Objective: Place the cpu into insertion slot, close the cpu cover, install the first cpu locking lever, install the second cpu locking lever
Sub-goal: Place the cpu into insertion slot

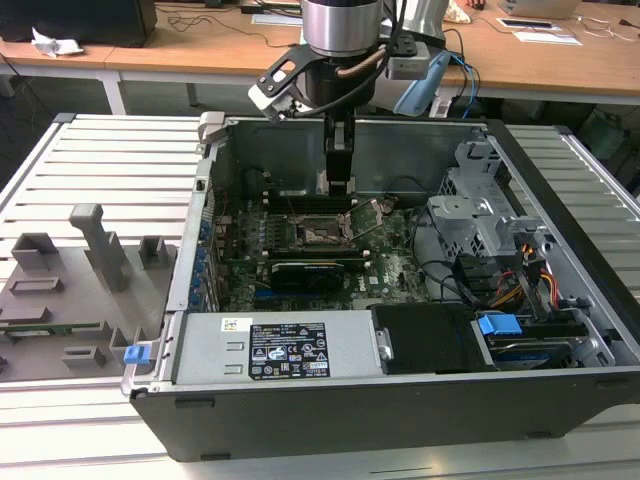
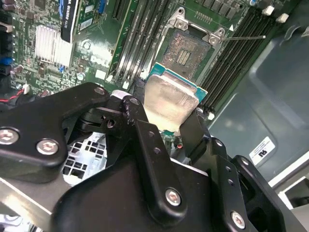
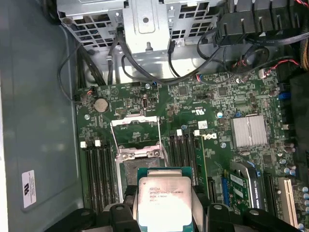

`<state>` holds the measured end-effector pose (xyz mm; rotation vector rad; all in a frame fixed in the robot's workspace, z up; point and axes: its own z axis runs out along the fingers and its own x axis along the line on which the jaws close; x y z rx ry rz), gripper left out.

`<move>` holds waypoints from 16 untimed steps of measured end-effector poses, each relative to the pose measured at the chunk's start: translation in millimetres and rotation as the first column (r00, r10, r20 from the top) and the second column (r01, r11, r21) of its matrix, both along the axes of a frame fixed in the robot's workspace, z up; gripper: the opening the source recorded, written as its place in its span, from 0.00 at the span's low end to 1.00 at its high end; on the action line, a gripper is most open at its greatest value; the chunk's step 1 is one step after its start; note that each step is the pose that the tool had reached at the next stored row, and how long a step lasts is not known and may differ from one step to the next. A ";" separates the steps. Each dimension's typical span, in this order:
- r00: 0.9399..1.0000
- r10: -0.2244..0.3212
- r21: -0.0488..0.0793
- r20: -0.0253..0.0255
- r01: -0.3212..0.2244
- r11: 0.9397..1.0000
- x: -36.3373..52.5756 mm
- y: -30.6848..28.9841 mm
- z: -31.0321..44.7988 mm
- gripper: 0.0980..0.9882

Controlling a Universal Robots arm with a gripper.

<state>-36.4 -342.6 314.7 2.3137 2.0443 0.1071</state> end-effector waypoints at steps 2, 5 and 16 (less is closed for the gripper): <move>1.000 0.020 0.000 0.000 -0.020 1.000 -0.1 0.0 -3.8 0.49; 0.996 0.088 0.000 0.000 -0.088 0.996 0.0 0.0 -7.3 0.49; 0.982 0.187 0.001 0.000 -0.187 0.982 0.0 0.0 -11.4 0.49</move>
